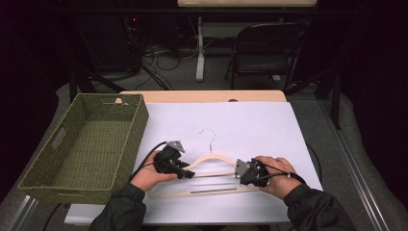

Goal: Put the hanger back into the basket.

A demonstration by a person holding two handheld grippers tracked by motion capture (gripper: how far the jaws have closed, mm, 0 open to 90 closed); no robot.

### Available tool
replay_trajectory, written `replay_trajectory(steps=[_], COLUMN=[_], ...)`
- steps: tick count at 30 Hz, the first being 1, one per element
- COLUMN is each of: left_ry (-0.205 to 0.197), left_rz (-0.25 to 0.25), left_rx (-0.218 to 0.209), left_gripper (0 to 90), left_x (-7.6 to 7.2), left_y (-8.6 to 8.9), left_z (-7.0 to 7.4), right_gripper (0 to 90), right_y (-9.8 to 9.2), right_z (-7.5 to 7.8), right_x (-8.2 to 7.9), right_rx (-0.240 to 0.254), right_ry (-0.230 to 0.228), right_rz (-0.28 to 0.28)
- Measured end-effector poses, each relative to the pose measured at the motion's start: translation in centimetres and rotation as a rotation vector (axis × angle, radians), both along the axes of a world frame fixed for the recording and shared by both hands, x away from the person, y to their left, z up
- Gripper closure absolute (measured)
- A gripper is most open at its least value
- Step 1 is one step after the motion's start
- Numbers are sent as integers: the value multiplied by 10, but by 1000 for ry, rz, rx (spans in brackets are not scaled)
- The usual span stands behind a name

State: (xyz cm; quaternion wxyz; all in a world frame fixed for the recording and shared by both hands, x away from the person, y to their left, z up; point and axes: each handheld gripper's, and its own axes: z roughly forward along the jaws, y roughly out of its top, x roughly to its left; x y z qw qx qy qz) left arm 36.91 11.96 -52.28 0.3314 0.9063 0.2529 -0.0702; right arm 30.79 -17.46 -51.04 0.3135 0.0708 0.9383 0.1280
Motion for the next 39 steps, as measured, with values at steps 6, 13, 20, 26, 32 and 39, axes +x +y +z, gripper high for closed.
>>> replay_trajectory(steps=[6,13,20,26,32,39], left_ry=[80,83,66,51,47,23], left_rz=[-10,-30,-53,-72,-92,-134], left_rx=[-12,-15,-17,-35,-44,-49], left_gripper=[523,574,619,698,771,852], left_x=[8,6,1,-4,-11,-23], left_y=[0,-2,-1,4,6,7], left_z=[-9,-9,-4,4,10,17], right_gripper=[804,803,800,791,765,563], right_y=[1,-1,0,-1,-2,-19], right_z=[0,0,1,5,9,16], right_x=[0,0,-1,-3,-4,-2], right_rx=[9,6,8,25,63,232], right_ry=[-3,-6,-27,-76,-85,-25], right_rz=[6,2,10,12,-3,-103])
